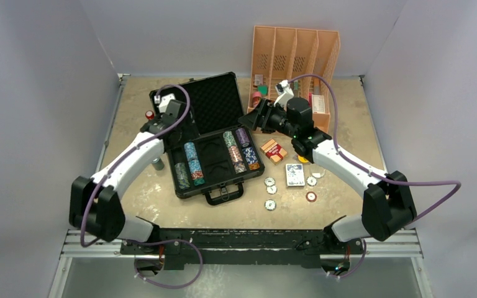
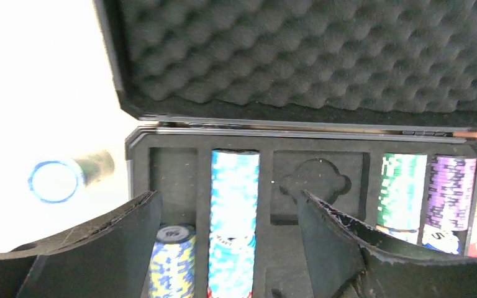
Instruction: Pack up texas hold em set
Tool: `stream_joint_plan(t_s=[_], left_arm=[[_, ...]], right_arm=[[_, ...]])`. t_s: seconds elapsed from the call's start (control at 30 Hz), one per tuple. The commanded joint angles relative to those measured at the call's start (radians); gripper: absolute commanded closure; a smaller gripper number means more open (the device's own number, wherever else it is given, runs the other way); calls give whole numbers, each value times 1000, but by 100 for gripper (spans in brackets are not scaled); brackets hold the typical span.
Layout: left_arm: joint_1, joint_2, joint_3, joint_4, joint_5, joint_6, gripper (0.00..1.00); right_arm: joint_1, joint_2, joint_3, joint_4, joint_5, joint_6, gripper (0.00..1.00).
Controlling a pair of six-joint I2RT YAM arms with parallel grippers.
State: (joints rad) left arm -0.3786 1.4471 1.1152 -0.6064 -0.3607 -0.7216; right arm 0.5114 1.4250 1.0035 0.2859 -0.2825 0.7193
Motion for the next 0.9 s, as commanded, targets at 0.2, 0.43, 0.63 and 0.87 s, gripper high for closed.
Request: stream_joint_plan(t_s=[0.2, 0.43, 0.63, 0.87], left_arm=[[303, -297, -138, -111, -47, 11, 18], [314, -383, -257, -68, -123, -169, 18], [314, -299, -324, 23, -106, -200, 22], [314, -162, -273, 59, -140, -141, 26]], right_arm=[[5, -39, 42, -11, -49, -78, 31], [6, -70, 20, -25, -46, -83, 31], [6, -119, -11, -18, -34, -79, 30], [7, -134, -28, -3, -33, -86, 30]])
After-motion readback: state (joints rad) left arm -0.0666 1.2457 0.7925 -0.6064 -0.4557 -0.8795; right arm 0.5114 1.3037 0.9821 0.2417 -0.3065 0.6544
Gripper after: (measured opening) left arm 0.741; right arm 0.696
